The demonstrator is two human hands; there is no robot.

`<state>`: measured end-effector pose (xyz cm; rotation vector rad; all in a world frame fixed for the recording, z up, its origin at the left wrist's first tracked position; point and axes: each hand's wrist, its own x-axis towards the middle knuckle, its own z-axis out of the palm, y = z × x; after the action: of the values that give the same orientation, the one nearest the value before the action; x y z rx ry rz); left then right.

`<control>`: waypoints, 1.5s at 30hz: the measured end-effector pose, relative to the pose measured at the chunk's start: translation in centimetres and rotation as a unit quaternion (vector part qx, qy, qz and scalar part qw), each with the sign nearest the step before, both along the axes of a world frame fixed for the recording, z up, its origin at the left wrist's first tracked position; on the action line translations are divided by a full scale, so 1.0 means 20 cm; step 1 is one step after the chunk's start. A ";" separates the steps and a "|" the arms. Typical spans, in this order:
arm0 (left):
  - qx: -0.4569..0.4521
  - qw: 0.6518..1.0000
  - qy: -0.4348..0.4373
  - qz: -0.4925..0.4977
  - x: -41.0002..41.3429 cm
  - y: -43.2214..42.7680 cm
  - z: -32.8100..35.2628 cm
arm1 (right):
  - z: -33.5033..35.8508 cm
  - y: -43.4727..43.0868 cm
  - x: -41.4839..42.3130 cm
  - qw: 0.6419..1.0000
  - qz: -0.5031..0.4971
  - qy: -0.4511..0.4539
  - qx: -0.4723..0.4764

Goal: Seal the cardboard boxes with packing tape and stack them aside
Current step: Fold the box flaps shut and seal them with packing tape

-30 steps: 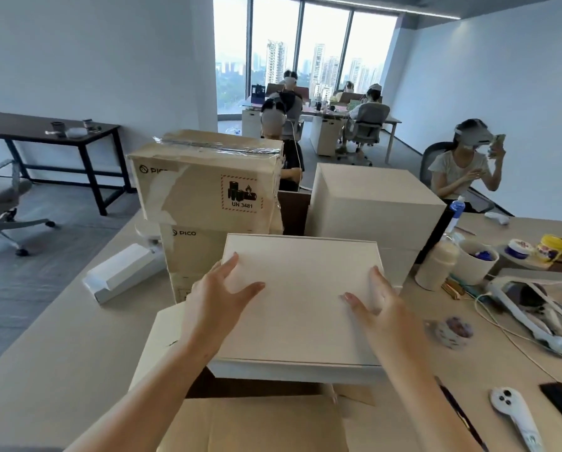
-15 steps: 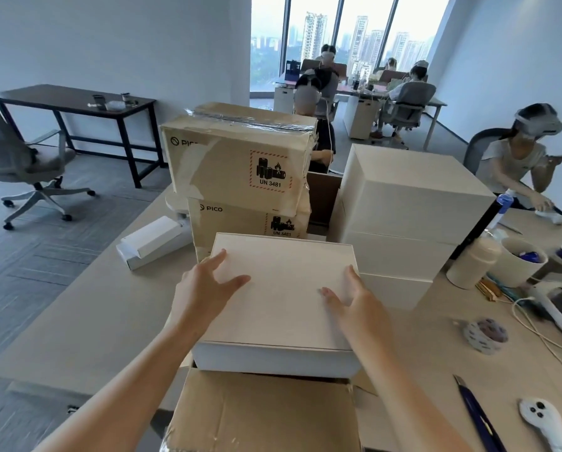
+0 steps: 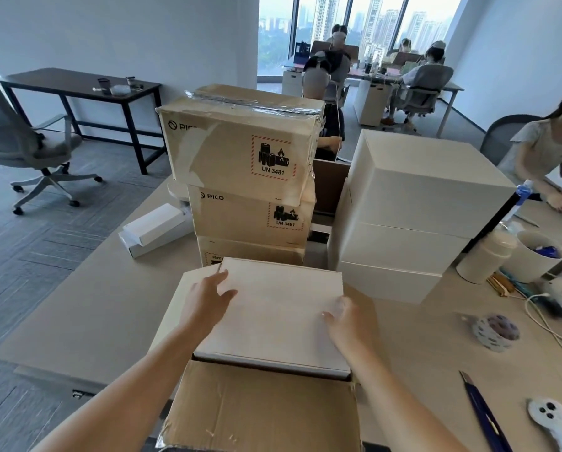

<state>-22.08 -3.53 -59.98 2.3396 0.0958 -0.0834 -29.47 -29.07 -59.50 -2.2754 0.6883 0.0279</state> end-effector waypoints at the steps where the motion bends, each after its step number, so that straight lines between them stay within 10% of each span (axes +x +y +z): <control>1: 0.008 1.000 0.004 -0.005 0.01 0.00 -0.03 | 0.00 0.00 0.01 1.000 0.001 0.000 0.000; 8: 0.077 0.994 -0.080 0.016 0.07 -0.01 -0.08 | -0.05 -0.14 0.10 0.993 0.023 -0.035 -0.113; 14: 0.140 0.983 0.109 0.043 0.06 0.16 -0.27 | -0.28 -0.30 -0.02 0.984 -0.056 0.167 -0.032; 21: 0.047 0.968 0.213 0.125 0.12 0.18 -0.32 | -0.27 -0.32 0.02 0.984 -0.066 0.166 0.022; 29: 0.149 0.951 0.239 0.130 0.21 0.30 -0.18 | -0.05 -0.35 0.09 0.972 -0.102 0.188 -0.097; 37: 0.236 0.966 -0.017 0.099 0.23 0.33 0.11 | 0.17 -0.36 0.16 0.961 -0.016 0.135 -0.242; 45: 0.241 0.968 -0.065 -0.005 0.10 0.08 0.23 | 0.19 -0.09 0.13 0.979 0.067 0.033 -0.188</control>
<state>-20.00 -2.03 -55.48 2.8238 0.0420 0.0997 -26.84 -30.91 -55.67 -2.6940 0.6138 0.0413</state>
